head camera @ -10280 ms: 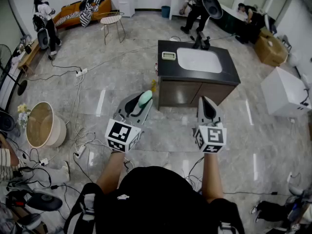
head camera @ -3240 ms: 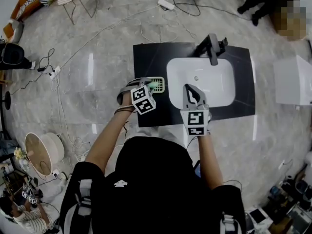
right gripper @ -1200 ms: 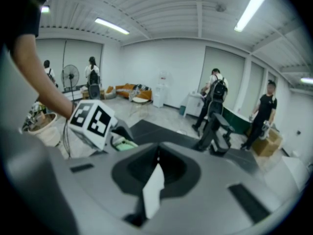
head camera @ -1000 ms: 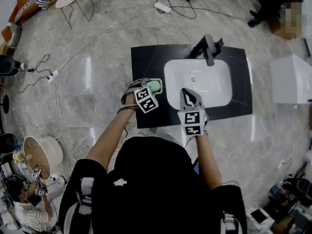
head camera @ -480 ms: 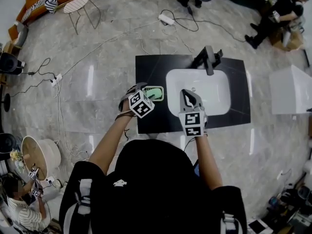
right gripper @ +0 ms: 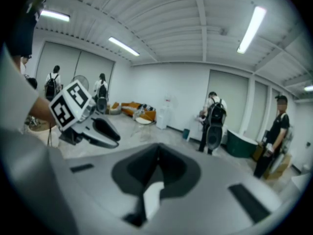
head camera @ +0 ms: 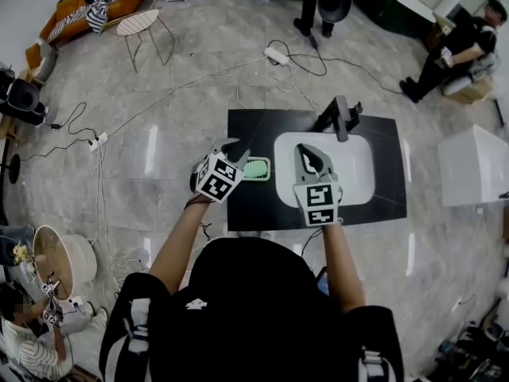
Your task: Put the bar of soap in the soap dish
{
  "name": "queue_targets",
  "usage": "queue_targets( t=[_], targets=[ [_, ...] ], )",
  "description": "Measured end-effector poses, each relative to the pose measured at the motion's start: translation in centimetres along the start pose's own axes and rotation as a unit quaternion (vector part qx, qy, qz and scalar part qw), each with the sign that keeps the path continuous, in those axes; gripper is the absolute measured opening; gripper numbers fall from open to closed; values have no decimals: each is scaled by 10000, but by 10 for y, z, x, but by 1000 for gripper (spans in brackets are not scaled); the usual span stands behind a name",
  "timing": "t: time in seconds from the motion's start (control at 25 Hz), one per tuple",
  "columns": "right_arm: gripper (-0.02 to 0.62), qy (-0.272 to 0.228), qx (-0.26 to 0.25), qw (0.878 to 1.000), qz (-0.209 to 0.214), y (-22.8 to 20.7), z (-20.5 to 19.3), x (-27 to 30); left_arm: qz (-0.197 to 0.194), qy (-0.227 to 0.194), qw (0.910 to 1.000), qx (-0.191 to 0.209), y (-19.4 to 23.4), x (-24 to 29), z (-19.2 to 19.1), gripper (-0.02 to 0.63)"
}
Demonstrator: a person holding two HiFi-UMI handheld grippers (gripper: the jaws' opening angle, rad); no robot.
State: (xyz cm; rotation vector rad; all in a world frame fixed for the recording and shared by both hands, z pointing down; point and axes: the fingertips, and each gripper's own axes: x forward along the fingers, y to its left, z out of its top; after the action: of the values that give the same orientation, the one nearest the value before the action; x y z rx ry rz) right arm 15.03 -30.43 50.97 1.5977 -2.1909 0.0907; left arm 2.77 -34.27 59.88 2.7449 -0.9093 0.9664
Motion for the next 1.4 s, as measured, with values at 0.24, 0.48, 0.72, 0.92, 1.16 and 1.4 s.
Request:
queue_targets(
  t=[0.24, 0.48, 0.72, 0.92, 1.16, 1.4],
  targets=[
    [34, -331, -50, 9994, 59, -2, 39, -3, 345, -750, 9966, -35, 14, -46, 50, 41],
    [34, -628, -176, 9979, -61, -8, 74, -10, 439, -1320, 9903, -24, 18, -91, 92, 36],
    [34, -923, -180, 9955, -80, -9, 102, -22, 831, -1632, 9824, 378, 24, -130, 119, 26],
    [34, -1133, -146, 9934, -91, -8, 116, -30, 1014, -2068, 9727, 300, 27, -156, 141, 25],
    [34, -1359, -159, 9904, -199, -8, 124, -34, 1167, -2303, 9658, 238, 32, -169, 152, 25],
    [34, -1404, -85, 9897, -281, -9, 122, -30, 1187, -2396, 9632, 253, 31, -174, 156, 25]
  ],
)
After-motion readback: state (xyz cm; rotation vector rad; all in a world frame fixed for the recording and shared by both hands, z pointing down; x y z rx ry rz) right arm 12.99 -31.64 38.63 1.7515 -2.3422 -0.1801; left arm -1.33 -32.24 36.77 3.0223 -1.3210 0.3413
